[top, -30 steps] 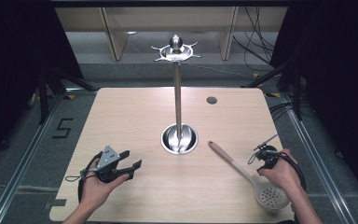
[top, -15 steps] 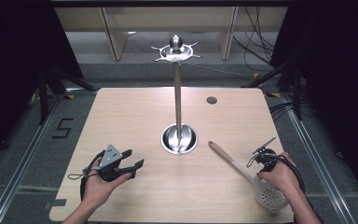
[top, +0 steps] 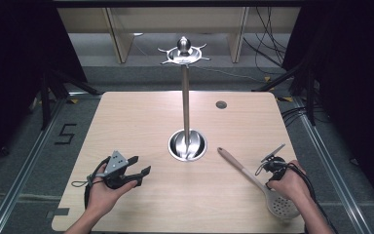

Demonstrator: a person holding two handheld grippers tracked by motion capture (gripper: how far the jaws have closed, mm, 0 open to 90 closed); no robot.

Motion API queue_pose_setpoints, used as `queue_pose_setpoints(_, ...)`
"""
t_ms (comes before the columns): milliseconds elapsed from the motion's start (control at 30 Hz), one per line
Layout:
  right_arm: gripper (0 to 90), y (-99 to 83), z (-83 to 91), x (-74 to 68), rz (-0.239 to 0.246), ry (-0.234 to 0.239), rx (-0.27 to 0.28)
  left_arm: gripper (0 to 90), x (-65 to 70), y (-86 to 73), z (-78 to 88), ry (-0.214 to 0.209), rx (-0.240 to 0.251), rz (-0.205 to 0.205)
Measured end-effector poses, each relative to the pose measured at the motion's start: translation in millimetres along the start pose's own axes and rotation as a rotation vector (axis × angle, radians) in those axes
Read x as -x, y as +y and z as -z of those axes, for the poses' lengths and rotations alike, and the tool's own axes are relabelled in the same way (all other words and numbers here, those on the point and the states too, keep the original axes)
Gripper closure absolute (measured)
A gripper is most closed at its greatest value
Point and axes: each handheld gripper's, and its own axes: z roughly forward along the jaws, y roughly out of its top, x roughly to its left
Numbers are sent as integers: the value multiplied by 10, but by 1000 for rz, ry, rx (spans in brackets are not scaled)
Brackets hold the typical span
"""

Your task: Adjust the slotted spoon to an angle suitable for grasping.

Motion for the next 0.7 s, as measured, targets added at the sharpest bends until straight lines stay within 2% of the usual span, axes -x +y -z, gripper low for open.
queue_pose_setpoints(67,900,0,14,-13,3,-8,-8,374,1,1,-1,0,-1,-3)
queue_pose_setpoints(100,900,-9,18,-40,-23,-13,12,374,4,1,-2,-2,0,-1)
queue_pose_setpoints(133,900,-6,23,-49,-27,-16,-4,374,5,1,-2,-2,-1,-2)
queue_pose_setpoints(367,900,-5,15,-129,-30,-2,-18,374,2,1,0,0,0,-2)
queue_pose_setpoints(433,900,1,20,-149,-6,0,-28,374,2,1,0,1,0,-2)
queue_pose_setpoints(467,900,2,29,-178,-17,1,-38,374,2,1,-1,1,0,-3)
queue_pose_setpoints(500,900,-2,24,-189,-6,2,-29,374,2,0,-3,0,-1,-3)
queue_pose_setpoints(567,900,1,33,-210,11,14,-37,374,3,0,-3,0,-3,-4)
queue_pose_setpoints(633,900,4,49,-230,-2,26,-41,374,5,-1,-4,0,-3,-3)
queue_pose_setpoints(667,874,12,67,-226,-9,55,-14,374,6,-1,-4,-1,-4,-3)
queue_pose_setpoints(700,856,28,94,-212,-9,63,3,374,8,-1,-1,6,-9,-5)
